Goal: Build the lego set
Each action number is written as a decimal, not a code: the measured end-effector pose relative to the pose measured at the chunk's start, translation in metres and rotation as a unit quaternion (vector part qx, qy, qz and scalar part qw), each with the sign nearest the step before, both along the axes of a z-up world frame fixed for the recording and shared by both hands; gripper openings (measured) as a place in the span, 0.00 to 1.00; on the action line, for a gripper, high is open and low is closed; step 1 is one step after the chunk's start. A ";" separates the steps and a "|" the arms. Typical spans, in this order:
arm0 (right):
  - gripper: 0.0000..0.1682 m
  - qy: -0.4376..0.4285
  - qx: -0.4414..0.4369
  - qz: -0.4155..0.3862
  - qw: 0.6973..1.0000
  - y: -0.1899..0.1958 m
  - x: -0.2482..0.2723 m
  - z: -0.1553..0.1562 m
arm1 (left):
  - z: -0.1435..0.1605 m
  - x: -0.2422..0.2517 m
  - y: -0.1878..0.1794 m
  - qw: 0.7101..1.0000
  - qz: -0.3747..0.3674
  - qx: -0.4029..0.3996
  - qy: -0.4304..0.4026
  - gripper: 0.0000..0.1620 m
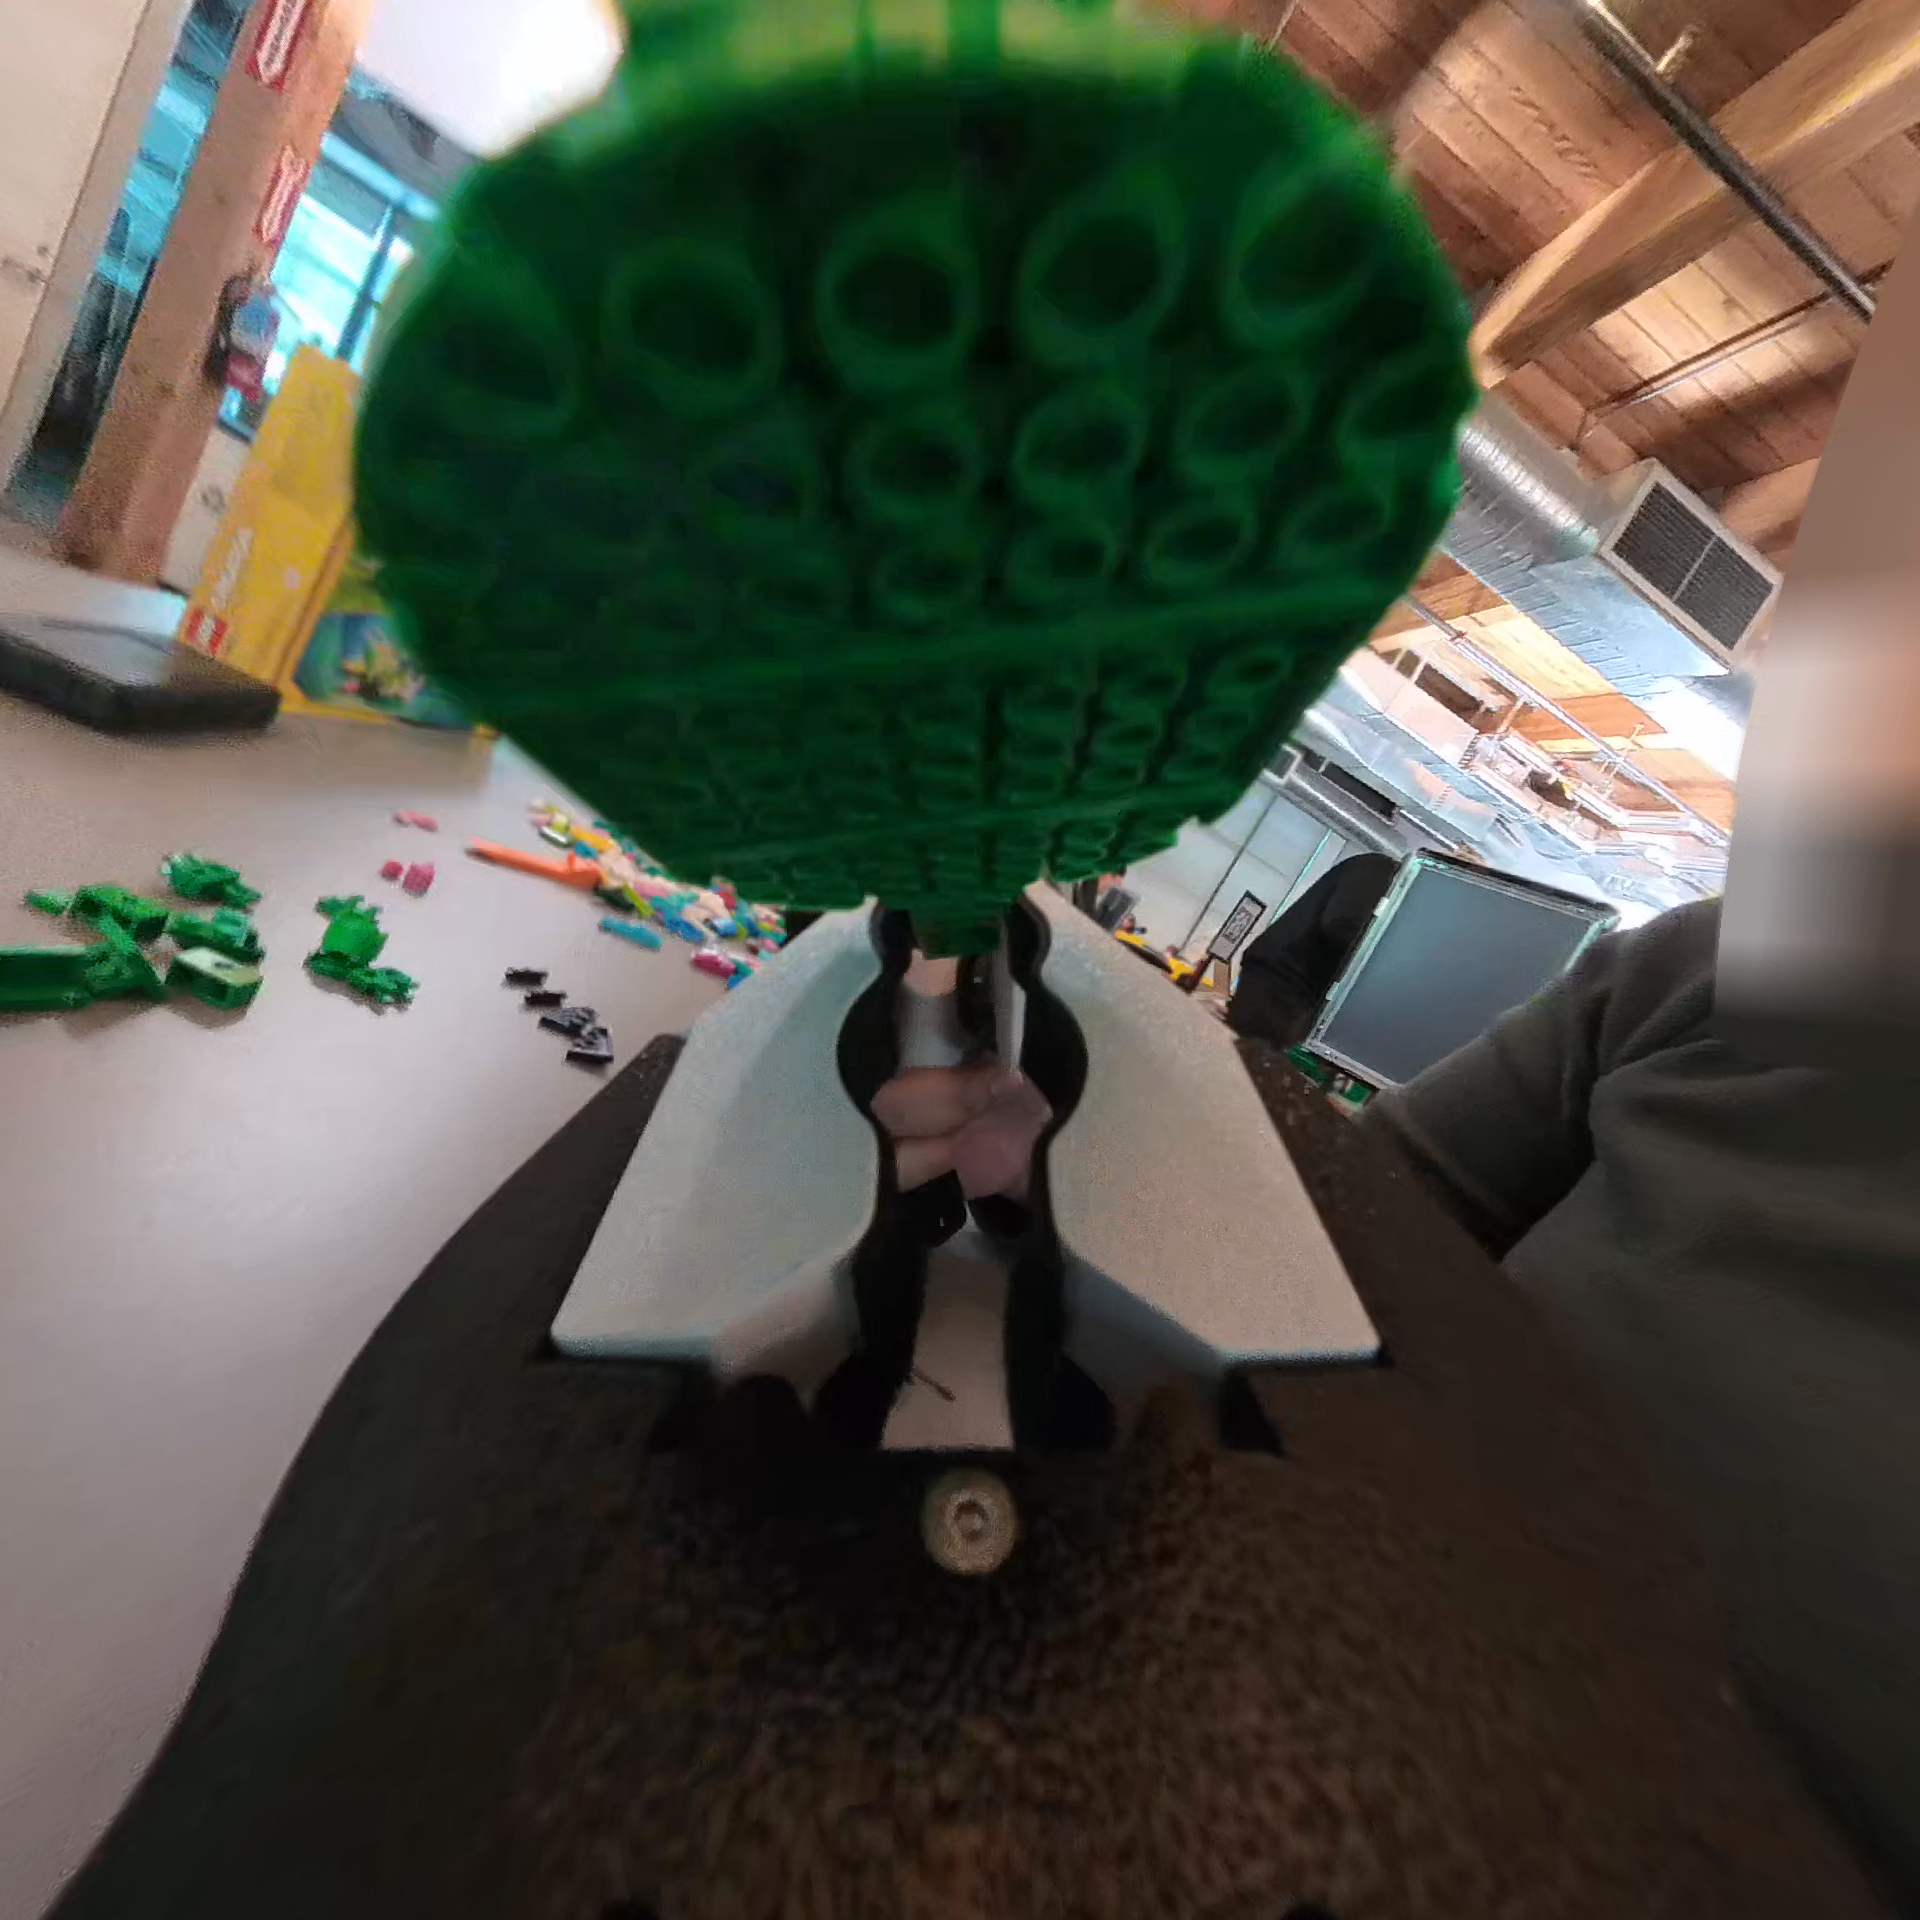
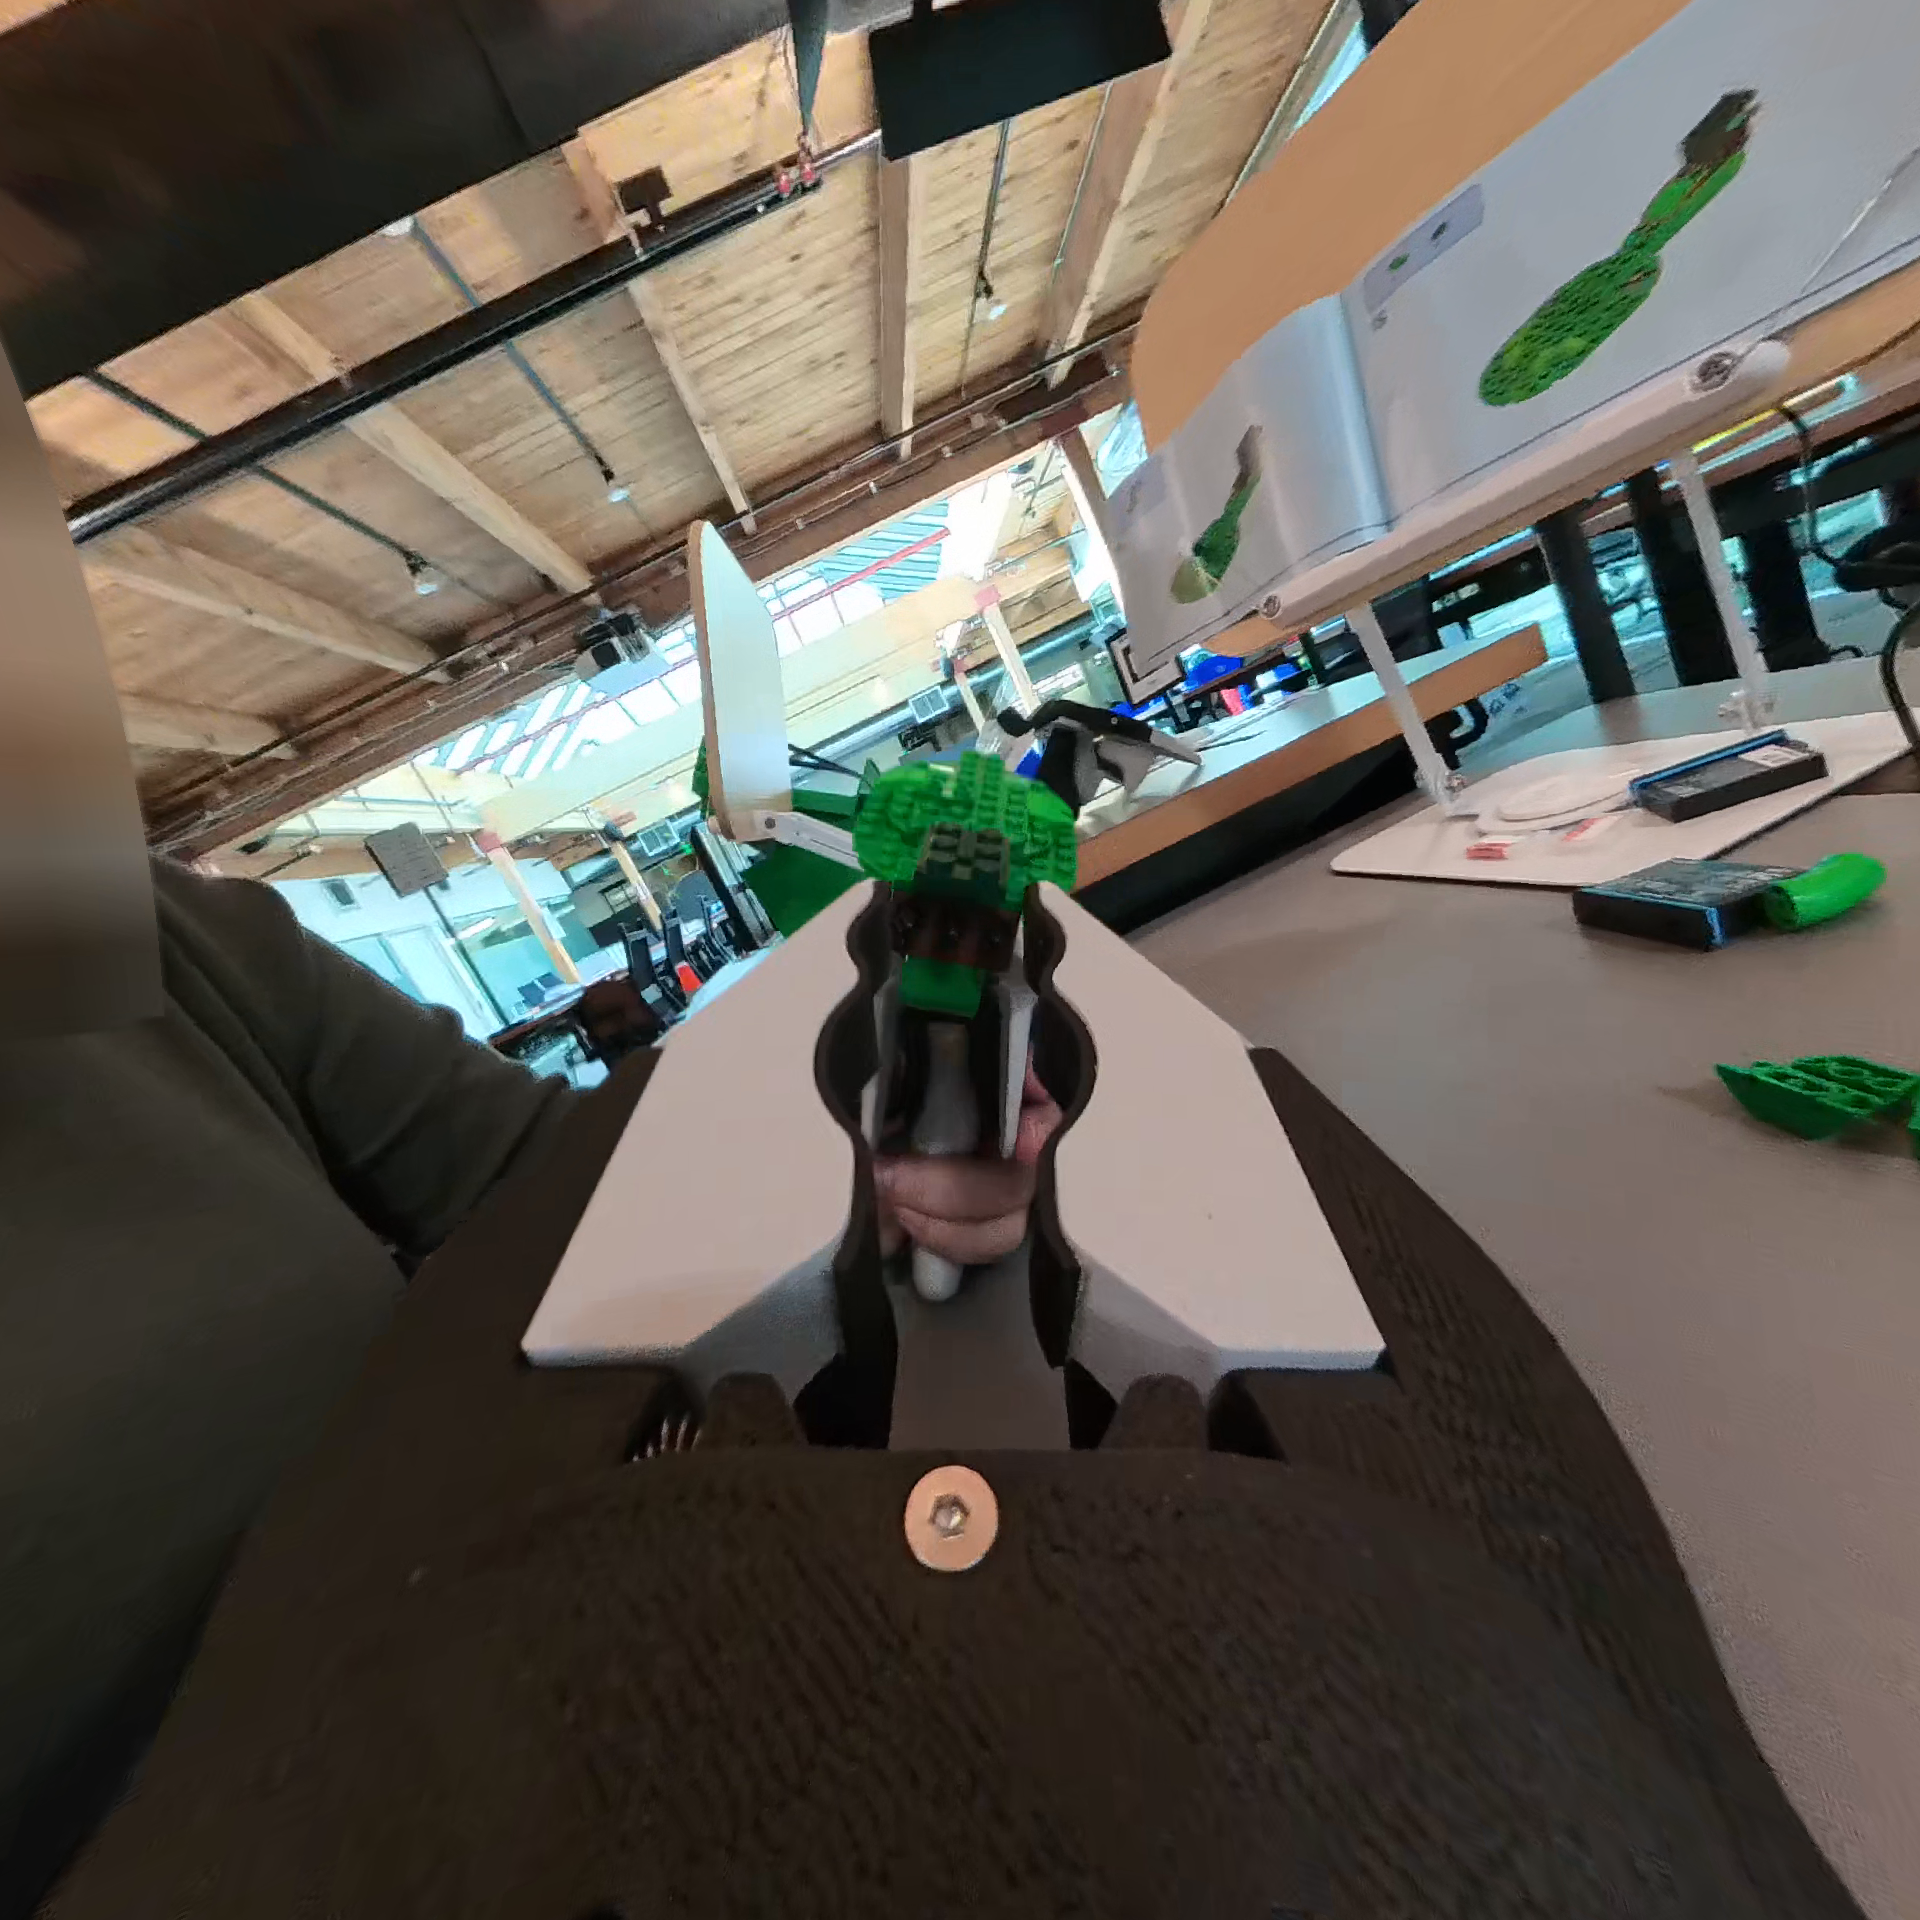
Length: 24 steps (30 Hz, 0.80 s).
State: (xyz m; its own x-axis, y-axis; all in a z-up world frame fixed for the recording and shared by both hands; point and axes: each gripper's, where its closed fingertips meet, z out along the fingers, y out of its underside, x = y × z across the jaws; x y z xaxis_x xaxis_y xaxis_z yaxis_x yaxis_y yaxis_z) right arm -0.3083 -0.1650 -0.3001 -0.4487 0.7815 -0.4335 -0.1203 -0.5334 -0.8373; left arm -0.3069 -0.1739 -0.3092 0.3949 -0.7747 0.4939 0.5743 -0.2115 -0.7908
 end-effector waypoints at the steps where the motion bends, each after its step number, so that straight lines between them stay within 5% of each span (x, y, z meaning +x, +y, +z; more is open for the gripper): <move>1: 0.14 -0.001 0.012 -0.004 1.000 -0.001 0.000 0.000 | 0.000 -0.001 -0.001 1.000 0.007 0.006 0.004 0.09; 6: 0.15 -0.032 0.130 -0.066 0.989 0.008 0.003 -0.007 | -0.005 -0.002 0.005 0.999 0.032 -0.006 0.035 0.09; 9: 0.23 -0.075 0.209 -0.159 0.962 0.029 0.002 -0.017 | -0.004 -0.026 0.011 0.975 0.176 0.048 0.128 0.09; 13: 0.28 -0.063 0.080 -0.145 0.984 0.023 -0.008 -0.010 | -0.006 -0.042 0.013 0.874 0.331 0.145 0.324 0.09; 18: 0.27 -0.046 0.016 -0.173 0.984 0.011 -0.022 -0.014 | -0.002 -0.026 0.009 0.802 0.374 0.209 0.416 0.09; 24: 0.17 0.009 0.016 -0.167 0.986 0.002 -0.017 0.000 | -0.001 -0.013 0.004 0.762 0.379 0.255 0.460 0.09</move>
